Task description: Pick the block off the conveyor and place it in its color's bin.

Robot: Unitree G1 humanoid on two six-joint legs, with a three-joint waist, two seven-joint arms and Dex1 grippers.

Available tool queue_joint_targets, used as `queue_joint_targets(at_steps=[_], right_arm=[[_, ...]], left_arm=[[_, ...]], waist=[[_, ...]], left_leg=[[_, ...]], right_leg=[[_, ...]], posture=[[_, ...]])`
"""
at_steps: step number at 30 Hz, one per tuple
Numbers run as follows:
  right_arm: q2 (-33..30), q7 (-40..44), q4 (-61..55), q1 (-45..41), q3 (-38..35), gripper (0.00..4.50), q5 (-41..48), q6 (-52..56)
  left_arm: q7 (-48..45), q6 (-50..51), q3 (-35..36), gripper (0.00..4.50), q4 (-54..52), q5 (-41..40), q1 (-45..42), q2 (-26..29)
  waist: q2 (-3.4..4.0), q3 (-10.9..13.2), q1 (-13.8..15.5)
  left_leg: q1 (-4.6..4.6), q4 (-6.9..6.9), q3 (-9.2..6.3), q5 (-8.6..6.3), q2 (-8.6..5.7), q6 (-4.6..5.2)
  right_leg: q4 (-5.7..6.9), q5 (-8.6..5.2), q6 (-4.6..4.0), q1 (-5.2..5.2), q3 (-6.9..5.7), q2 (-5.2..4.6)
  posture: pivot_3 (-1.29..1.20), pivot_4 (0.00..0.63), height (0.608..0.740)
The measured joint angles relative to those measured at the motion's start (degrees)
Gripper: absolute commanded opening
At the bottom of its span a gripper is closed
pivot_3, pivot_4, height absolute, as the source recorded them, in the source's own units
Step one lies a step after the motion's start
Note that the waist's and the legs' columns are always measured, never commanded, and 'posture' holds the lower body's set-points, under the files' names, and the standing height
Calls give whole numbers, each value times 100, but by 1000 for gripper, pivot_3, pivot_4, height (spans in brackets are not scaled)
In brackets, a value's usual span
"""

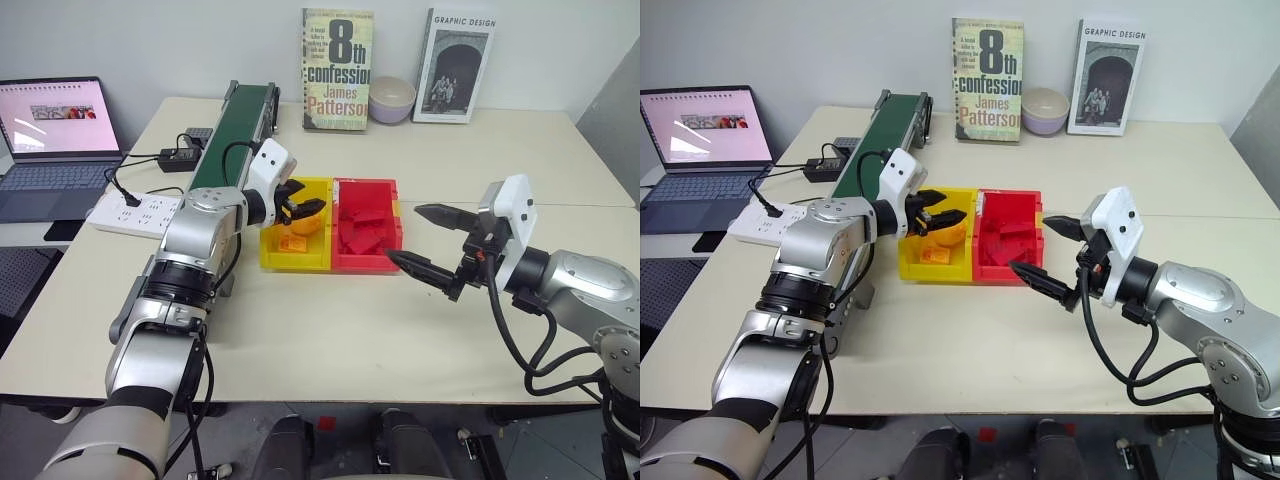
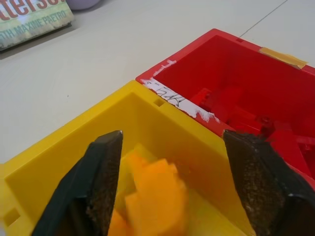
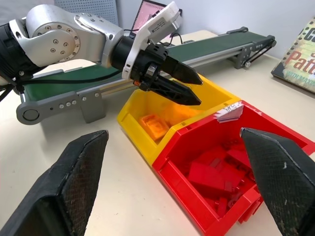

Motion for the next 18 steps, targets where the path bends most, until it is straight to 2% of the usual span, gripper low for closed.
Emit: queue_joint_targets(at_steps=[3, 6, 9, 11, 18], right_arm=[[-34, 27, 24, -13, 9, 4500, 29, -1], [-82, 201, 145, -137, 69, 4500, 39, -29], [-148, 472, 492, -385, 229, 4500, -80, -174], [-165, 592, 727, -457, 281, 4500, -206, -270], [-211, 1143, 1284, -750, 546, 4500, -474, -581]], left_arm=[[-77, 31, 59, 4479, -40, -8, 3, 67], [-297, 138, 142, 4479, -493, -95, 180, 413], [-766, 381, 379, 4479, -1383, -302, 825, 1281], [-929, 574, 588, 4479, -1811, -397, 1177, 1667], [-1204, 1340, 1275, 4479, -3197, -1133, 2051, 2283]], waist=[[0, 0, -1], [0, 0, -42], [2, 1, -147], [3, 1, -145], [2, 1, -30]], left_leg=[[0, 0, 1, 0, 0, 0], [1, -3, 11, 0, 2, 0], [7, -8, 6, 0, 10, 0], [5, -9, -8, 0, 12, 0], [4, 2, 1, 0, 2, 0]], right_leg=[[-1, 0, 0, 0, -1, 0], [-1, 0, 0, -4, 2, 2], [2, 0, -2, -6, 10, 0], [4, 0, -2, -5, 2, 0], [-4, -2, -1, 3, 4, -1]], posture=[[0, 150, 740], [0, 150, 740], [0, 150, 740], [0, 150, 740], [0, 150, 740]])
